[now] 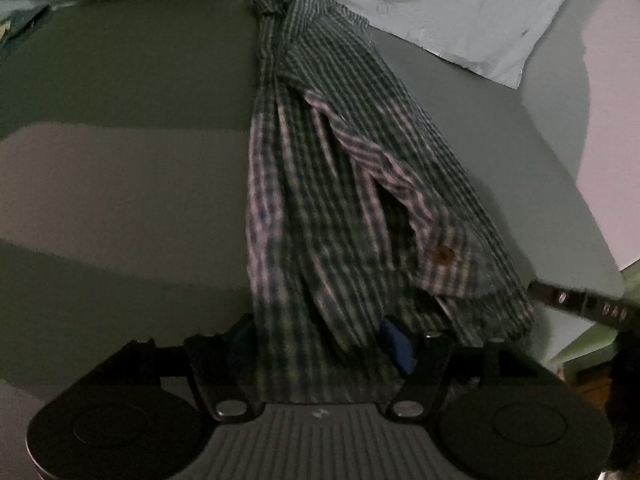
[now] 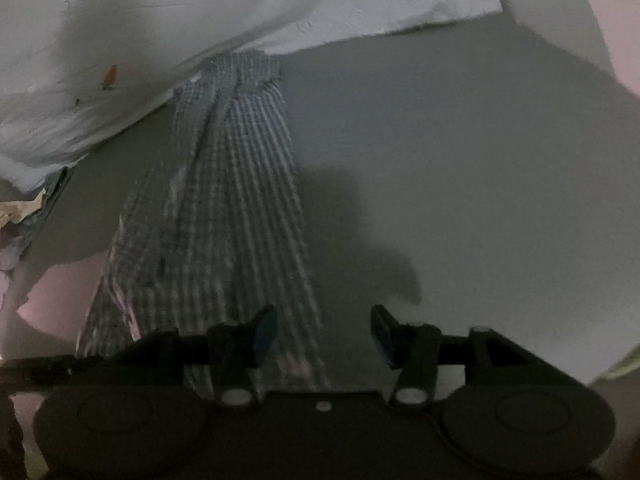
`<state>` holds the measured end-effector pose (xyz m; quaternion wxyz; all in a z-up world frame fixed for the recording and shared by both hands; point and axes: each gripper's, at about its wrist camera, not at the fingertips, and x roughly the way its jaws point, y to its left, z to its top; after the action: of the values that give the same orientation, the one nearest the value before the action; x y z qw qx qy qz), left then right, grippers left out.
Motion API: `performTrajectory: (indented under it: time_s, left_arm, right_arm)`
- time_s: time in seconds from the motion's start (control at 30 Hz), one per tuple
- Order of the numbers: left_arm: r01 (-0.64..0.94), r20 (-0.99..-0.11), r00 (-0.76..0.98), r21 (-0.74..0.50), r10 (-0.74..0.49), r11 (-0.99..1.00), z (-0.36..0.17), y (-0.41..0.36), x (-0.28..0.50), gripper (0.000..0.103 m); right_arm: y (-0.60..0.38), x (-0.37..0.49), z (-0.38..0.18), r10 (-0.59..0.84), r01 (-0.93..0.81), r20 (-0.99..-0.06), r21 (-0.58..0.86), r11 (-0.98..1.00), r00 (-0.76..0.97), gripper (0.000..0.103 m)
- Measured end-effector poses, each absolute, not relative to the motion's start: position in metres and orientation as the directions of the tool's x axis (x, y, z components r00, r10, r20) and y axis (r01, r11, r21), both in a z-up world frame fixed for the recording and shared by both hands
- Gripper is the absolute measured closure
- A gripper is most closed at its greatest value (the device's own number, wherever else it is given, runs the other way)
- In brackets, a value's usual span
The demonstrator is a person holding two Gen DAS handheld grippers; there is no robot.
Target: Fold clothes
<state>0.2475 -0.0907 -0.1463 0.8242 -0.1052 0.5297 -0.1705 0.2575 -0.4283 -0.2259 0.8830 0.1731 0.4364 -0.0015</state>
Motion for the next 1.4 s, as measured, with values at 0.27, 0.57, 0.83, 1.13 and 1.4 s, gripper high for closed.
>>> performTrajectory:
  time_s: [0.27,0.57,0.83,1.13,1.4]
  left_arm:
    - [0.064,-0.814,0.39,-0.443,-0.431,0.894,-0.148,-0.1,0.224,0.023]
    - [-0.323,-0.691,0.443,-0.718,-0.572,0.616,-0.177,-0.067,0.243,0.023]
    - [-0.259,-0.714,0.512,-0.658,-0.477,0.707,-0.17,-0.088,0.222,0.024]
    - [-0.233,-0.879,0.422,-0.343,-0.224,0.91,-0.147,-0.142,0.232,0.047]
    - [-0.369,-0.889,0.405,-0.375,-0.216,0.85,-0.15,-0.12,0.227,0.094]
  right_arm:
    - [-0.45,0.251,-0.25,0.348,0.074,-0.715,0.486,0.871,0.606,0.05]
    - [-0.473,0.282,-0.267,0.575,0.066,-0.65,0.689,0.722,0.497,0.051]
    - [-0.461,0.298,-0.257,0.528,0.05,-0.743,0.597,0.801,0.412,0.061]
    - [-0.477,0.302,-0.264,0.588,0.083,-0.741,0.642,0.762,0.323,0.087]
    - [-0.489,0.298,-0.282,0.726,0.073,-0.621,0.773,0.631,0.296,0.097]
